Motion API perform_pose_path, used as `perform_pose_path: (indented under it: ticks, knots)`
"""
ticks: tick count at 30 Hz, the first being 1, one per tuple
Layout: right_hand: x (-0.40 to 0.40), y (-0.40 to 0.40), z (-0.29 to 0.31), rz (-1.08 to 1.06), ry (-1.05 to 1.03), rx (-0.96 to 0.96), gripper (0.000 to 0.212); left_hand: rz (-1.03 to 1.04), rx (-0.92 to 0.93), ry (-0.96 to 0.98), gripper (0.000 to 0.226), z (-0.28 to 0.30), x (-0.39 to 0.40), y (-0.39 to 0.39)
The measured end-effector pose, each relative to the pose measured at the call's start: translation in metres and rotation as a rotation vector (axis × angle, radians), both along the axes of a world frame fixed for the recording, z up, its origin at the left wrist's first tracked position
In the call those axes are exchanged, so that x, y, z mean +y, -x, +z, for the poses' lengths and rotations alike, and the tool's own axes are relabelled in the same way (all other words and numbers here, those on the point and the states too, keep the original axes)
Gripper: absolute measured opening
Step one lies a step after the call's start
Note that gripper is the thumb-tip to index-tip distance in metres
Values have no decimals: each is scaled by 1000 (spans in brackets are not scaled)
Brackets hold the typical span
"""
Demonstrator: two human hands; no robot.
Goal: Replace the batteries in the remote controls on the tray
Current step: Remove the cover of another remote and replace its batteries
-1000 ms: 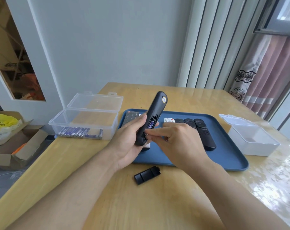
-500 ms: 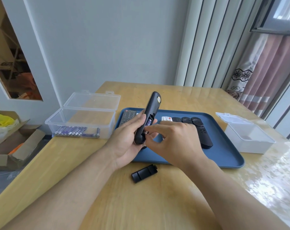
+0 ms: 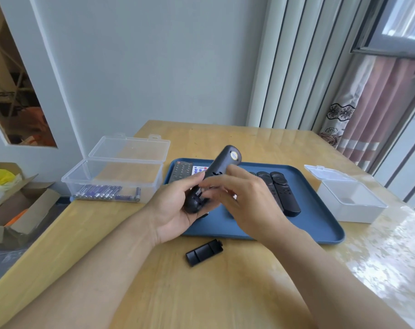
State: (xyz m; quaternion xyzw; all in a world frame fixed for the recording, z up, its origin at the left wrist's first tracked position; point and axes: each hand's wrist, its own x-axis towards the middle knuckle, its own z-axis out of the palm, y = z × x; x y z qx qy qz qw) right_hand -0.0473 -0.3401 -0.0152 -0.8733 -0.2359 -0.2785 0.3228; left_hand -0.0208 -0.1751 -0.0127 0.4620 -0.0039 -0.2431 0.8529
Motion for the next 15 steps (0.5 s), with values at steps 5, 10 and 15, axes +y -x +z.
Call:
perform_pose_path:
  ticks: [5, 10, 15]
  knots:
    - [-10, 1, 21, 159, -852, 567, 26, 47, 24, 59, 40, 3, -2, 2]
    - [-35, -10, 20, 268, -1468, 994, 12, 37, 36, 106, 41, 9, -1, 4]
    - [-53, -23, 28, 14, -1225, 933, 15, 47, 35, 111, 41, 9, 1, 5]
